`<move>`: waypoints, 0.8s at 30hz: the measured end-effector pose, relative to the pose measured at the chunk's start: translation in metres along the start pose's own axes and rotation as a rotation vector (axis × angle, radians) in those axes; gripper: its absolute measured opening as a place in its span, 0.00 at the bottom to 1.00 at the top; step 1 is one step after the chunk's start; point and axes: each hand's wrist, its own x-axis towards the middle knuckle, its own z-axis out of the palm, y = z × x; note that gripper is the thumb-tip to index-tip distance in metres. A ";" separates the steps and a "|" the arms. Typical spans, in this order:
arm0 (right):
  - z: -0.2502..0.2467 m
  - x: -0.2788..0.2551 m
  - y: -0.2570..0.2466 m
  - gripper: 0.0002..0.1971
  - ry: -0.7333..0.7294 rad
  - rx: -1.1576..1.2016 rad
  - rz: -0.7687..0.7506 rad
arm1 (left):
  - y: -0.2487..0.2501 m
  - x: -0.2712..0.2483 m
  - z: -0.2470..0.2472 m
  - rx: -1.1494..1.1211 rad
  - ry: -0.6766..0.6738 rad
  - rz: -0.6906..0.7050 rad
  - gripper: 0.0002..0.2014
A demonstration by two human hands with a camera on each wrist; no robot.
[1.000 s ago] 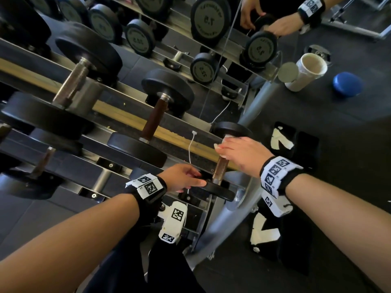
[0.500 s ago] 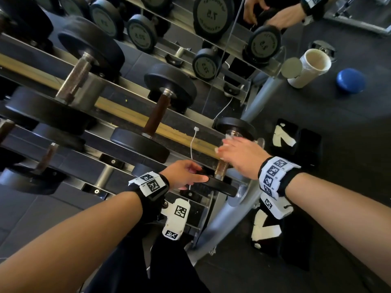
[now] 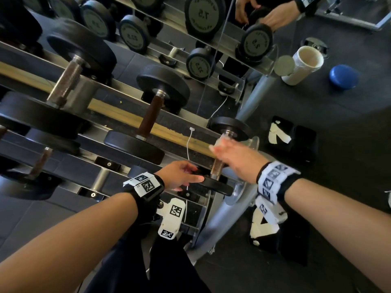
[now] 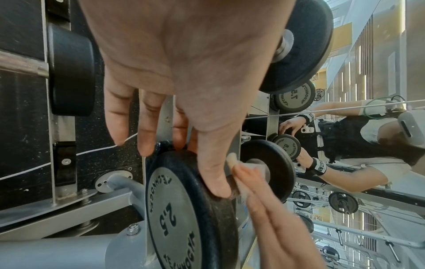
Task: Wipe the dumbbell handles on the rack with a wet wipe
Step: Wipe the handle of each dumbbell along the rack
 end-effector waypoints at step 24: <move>0.019 -0.017 0.004 0.51 0.046 0.268 0.165 | 0.011 -0.002 -0.004 0.152 -0.003 -0.003 0.25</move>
